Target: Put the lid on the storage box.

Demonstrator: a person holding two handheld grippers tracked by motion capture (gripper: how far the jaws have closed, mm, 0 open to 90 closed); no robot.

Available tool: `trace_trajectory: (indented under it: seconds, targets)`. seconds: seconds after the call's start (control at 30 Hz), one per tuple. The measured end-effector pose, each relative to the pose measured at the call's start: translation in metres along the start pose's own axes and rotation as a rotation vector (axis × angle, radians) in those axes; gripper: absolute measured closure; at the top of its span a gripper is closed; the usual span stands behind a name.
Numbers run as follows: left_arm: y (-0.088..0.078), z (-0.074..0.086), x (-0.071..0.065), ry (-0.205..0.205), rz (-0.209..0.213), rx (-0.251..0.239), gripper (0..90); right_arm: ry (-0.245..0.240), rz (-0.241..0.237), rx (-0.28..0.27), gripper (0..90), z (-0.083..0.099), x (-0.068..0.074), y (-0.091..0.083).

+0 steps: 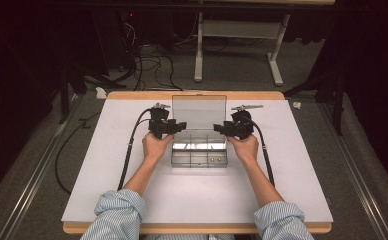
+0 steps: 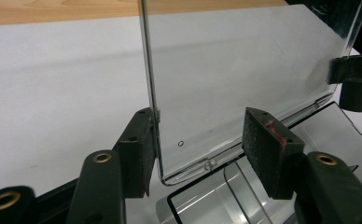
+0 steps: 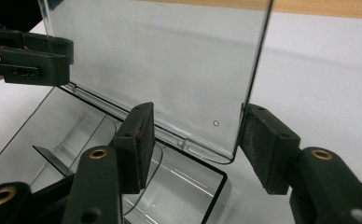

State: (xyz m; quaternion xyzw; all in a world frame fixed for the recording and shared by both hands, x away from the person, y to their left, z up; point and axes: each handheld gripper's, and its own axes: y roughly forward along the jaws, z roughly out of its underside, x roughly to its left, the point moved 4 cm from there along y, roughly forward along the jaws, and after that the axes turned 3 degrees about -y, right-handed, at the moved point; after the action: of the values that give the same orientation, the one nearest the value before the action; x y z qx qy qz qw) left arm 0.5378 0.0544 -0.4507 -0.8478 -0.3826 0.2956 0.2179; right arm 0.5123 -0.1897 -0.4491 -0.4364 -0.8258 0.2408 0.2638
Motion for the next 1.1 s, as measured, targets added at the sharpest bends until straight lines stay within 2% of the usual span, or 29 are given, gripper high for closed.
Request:
trace_trajectory:
  seconds: [0.5,1.1]
  targets:
    - [-0.009,0.002,-0.001,0.014,-0.002,-0.046,52.1,-0.019,0.019,-0.016,51.7,-0.001,0.003,-0.004]
    - [-0.013,-0.002,-0.004,0.022,0.001,-0.07,51.0,-0.028,0.018,-0.027,52.2,-0.004,0.005,-0.008]
